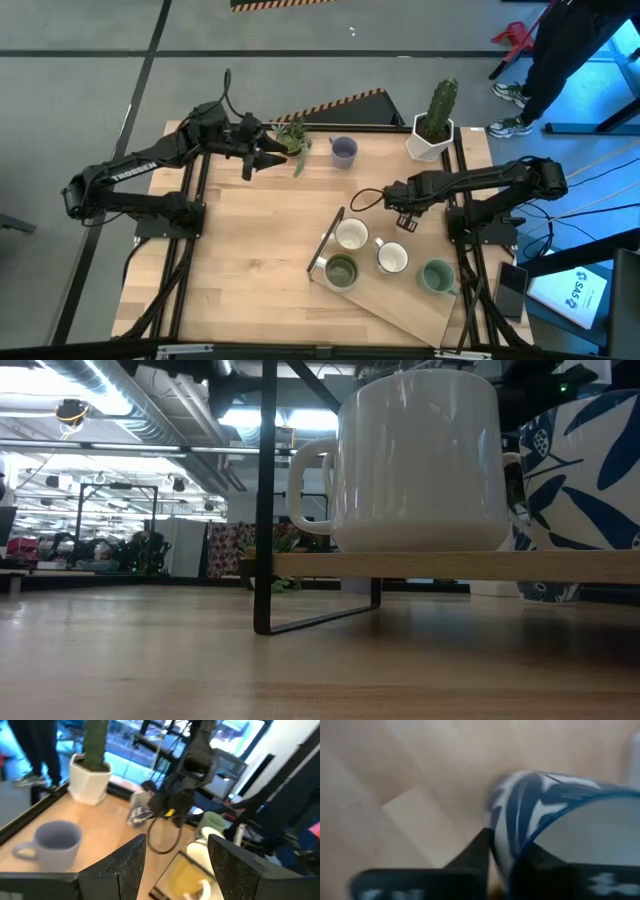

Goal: Place coffee mugs
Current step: Put the blue pattern mug on the shelf

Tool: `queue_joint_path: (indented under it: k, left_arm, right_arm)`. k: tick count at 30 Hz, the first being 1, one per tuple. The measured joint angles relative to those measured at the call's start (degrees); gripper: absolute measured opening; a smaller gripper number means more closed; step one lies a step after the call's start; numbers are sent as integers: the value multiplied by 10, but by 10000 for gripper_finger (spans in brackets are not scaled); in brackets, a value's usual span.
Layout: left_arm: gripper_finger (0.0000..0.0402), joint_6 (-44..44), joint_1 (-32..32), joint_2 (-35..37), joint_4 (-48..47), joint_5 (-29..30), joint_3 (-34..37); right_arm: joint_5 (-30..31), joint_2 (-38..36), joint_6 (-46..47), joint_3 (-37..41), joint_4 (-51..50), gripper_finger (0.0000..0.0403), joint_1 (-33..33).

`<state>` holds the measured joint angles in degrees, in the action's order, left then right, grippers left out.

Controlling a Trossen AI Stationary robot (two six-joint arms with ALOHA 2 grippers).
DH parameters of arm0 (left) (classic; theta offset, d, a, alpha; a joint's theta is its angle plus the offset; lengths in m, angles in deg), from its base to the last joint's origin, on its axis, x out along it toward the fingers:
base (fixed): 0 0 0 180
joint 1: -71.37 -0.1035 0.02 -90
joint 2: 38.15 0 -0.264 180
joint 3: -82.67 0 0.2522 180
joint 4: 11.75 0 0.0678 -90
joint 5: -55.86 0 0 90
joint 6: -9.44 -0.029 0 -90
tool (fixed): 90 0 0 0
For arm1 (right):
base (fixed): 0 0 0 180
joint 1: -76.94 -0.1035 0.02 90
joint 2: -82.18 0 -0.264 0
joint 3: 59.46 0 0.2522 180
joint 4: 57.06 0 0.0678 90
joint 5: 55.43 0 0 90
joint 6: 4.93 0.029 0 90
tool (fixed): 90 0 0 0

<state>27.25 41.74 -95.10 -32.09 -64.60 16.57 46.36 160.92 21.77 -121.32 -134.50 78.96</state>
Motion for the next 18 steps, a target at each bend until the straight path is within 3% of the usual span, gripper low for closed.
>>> queue_joint_path:
  k: [2,10,18]
  left_arm:
    - [208,0,0,-1,-11,10,0]
    - [208,32,0,3,-14,-15,0]
    - [208,91,7,19,11,-62,0]
  right_arm:
    - [-5,1,-2,4,-1,12,-1]
    - [-18,1,-18,-3,18,8,-1]
    - [29,-2,-61,-95,0,4,-1]
